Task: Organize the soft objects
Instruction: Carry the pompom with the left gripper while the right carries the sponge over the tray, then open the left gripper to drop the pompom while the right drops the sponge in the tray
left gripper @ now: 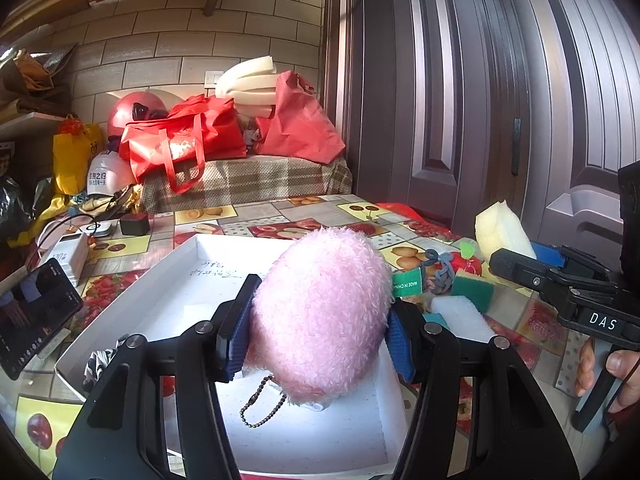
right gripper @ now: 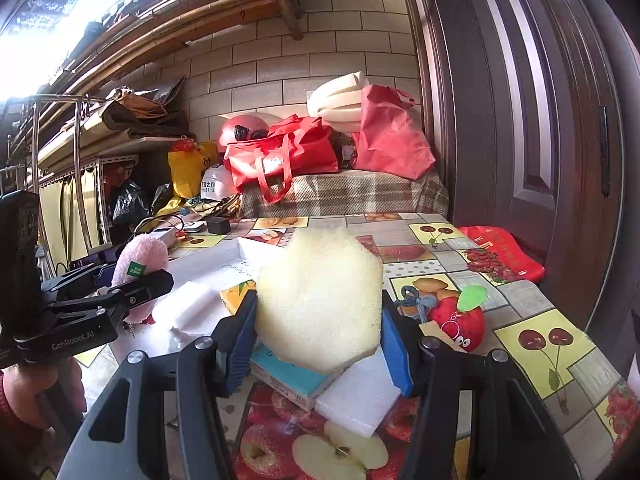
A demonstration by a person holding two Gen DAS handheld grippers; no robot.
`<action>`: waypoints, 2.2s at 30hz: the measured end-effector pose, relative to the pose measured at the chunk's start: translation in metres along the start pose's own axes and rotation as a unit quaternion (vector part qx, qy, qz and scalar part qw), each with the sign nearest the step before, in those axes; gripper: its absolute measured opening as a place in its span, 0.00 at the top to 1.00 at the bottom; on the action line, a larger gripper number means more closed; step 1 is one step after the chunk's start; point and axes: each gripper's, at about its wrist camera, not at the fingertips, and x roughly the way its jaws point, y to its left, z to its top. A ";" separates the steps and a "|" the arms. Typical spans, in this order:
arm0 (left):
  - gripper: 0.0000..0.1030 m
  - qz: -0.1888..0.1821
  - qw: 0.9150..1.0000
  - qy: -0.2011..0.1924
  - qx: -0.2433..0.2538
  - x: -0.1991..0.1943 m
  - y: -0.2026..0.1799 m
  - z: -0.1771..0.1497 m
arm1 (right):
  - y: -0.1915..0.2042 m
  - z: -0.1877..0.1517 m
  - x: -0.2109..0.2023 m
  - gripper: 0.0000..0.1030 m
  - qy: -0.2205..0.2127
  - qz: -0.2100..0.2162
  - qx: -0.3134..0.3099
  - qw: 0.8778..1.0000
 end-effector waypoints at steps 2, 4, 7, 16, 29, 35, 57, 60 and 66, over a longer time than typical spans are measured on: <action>0.45 0.000 1.000 0.000 0.000 0.000 0.000 0.000 | 0.002 0.000 0.002 0.45 0.002 0.004 0.003 1.000; 0.45 0.000 1.000 0.000 0.000 0.000 0.001 0.000 | 0.005 0.000 0.005 0.45 0.005 0.010 0.004 1.000; 0.45 0.000 1.000 0.000 -0.001 0.000 0.001 0.000 | 0.012 0.001 0.010 0.45 0.010 0.021 0.003 1.000; 0.45 0.022 1.000 -0.006 -0.007 0.001 0.013 0.001 | 0.026 0.001 0.036 0.45 0.033 0.046 0.015 0.998; 0.45 0.071 0.989 0.001 -0.127 0.014 0.086 0.001 | 0.063 0.003 0.066 0.44 0.049 0.087 -0.035 0.994; 0.44 0.075 0.990 0.030 -0.115 0.031 0.085 0.003 | 0.087 0.003 0.090 0.44 0.088 0.129 -0.065 0.986; 0.44 0.103 0.992 0.041 -0.066 0.049 0.084 0.010 | 0.060 0.009 0.160 0.45 0.174 0.068 0.016 0.982; 0.43 0.109 0.992 0.038 -0.048 0.052 0.078 0.011 | 0.064 0.015 0.141 0.45 0.125 0.061 0.004 0.990; 0.32 0.128 0.990 0.033 -0.041 0.050 0.077 0.011 | 0.067 0.020 0.140 0.41 0.107 0.051 -0.008 0.993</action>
